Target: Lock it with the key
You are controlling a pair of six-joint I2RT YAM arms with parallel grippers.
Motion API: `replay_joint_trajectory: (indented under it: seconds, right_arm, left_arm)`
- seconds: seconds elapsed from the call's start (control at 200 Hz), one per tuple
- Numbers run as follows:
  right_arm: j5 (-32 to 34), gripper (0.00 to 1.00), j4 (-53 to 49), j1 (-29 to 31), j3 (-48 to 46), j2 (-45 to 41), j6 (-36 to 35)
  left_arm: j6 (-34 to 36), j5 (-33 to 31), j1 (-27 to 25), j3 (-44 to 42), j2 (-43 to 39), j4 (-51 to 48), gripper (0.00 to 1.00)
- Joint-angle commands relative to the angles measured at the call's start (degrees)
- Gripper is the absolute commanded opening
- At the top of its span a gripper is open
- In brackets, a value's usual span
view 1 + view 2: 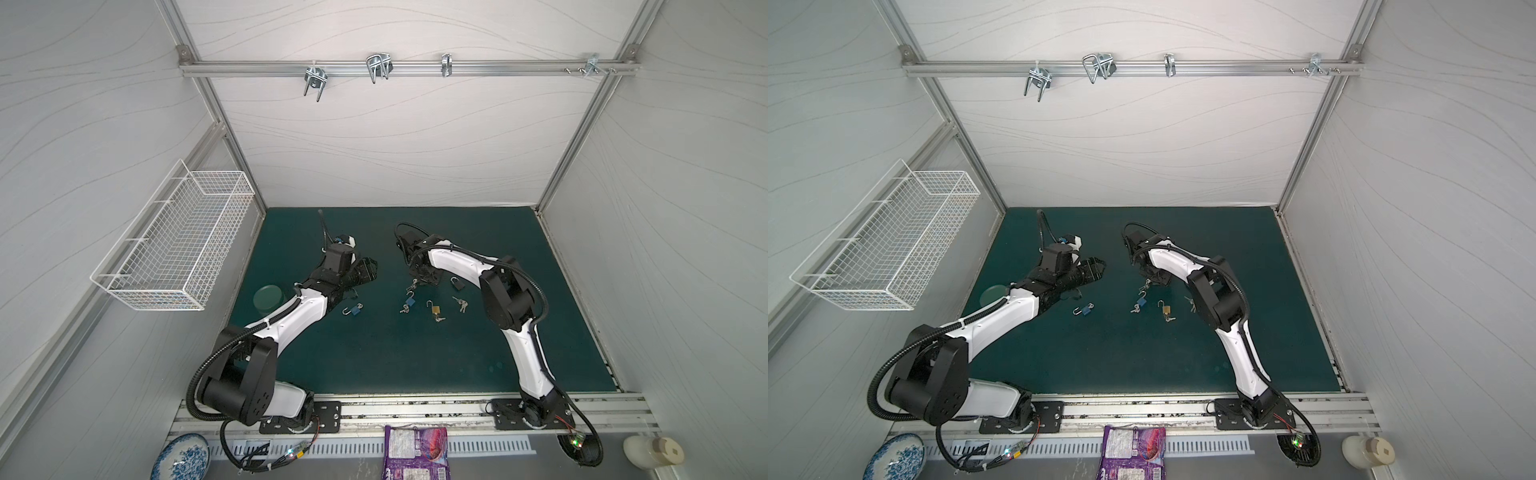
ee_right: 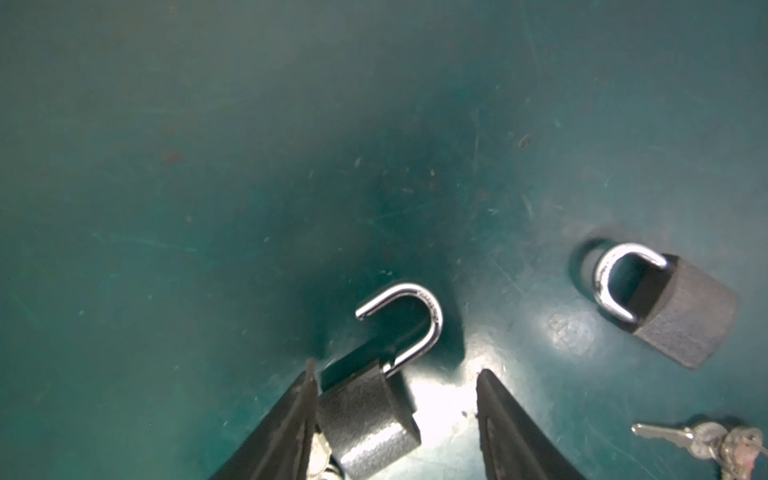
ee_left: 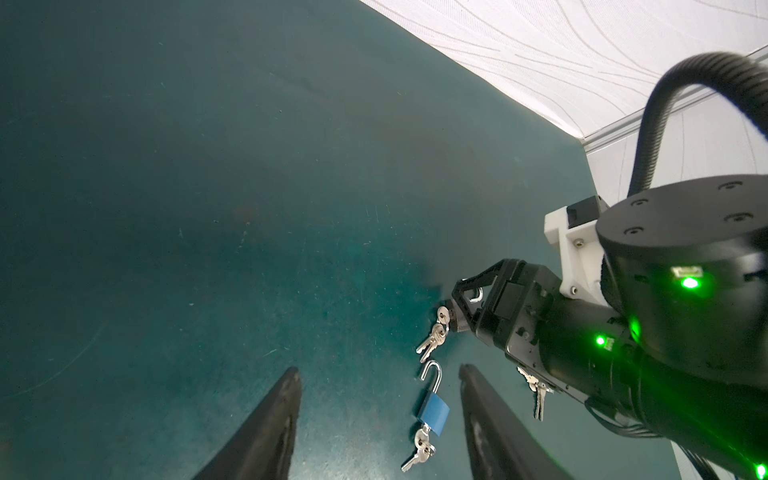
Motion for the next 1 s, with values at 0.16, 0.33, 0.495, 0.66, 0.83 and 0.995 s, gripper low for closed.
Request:
replay_joint_trajectory:
  seconds: [0.16,0.33,0.495,0.66,0.83,0.995]
  right_arm:
    - [-1.28,0.60,-0.92,0.81,-4.90,-0.97,1.43]
    - [-1.91,0.54,0.73,0.82,-8.81,-3.36,1.65]
    - [-2.64,0.45,2.39,0.24,-10.69,-4.22,-0.19]
    - [-3.81,0.37,3.70,0.10,-12.44,-4.45,-0.95]
    - [-4.11,0.29,6.06,-0.27,-14.44,-5.35,-2.56]
    - [-3.88,0.20,8.83,-1.23,-16.63,-7.71,-5.94]
  left_arm:
    - [-0.62,0.03,0.33,-0.10,-0.67,1.73,0.62]
    - [-0.53,-0.04,0.31,-0.18,-1.61,1.11,0.62]
    - [-0.87,0.62,0.38,0.17,-1.50,0.82,0.62]
    - [-1.06,0.34,0.39,0.12,-2.25,0.23,0.62]
    - [-1.49,0.44,0.48,0.60,-3.19,-1.03,0.62]
    - [-2.15,1.54,1.09,1.28,-4.49,-2.07,0.62]
